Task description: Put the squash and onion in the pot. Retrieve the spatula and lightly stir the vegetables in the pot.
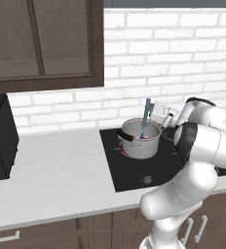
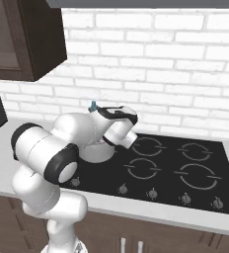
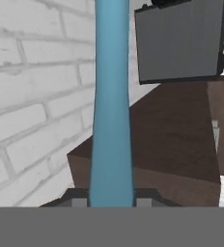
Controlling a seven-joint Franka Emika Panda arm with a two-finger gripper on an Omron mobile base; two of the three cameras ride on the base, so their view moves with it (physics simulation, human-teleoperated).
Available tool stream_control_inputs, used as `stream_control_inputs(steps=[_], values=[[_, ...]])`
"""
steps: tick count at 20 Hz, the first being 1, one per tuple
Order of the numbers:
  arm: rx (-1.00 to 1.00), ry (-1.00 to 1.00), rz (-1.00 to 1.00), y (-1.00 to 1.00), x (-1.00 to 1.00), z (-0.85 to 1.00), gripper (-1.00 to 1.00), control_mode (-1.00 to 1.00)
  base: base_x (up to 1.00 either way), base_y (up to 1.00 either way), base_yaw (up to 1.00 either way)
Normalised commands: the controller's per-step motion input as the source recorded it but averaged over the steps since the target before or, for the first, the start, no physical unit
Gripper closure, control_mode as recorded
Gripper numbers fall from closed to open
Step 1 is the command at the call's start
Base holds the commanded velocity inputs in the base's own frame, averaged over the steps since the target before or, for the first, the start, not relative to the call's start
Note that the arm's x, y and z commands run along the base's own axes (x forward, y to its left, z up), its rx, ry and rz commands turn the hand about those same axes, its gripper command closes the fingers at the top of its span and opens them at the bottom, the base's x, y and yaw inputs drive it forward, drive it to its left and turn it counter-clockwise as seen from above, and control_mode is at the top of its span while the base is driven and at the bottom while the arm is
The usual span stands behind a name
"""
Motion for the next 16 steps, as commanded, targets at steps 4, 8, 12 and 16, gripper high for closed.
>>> stream_control_inputs(steps=[4,8,12,16], values=[[0.0,-0.01,0.0,0.0,0.0,-0.33,1.0,-1.0,0.0,0.0,0.0],[0.0,0.0,0.0,0.0,0.07,-0.43,1.0,-1.0,0.0,0.0,0.0],[0.0,0.0,-0.02,0.0,0.12,-0.3,1.0,-1.0,0.0,0.0,0.0],[0.0,0.0,-0.05,0.0,0.26,-0.24,1.0,-1.0,0.0,0.0,0.0]])
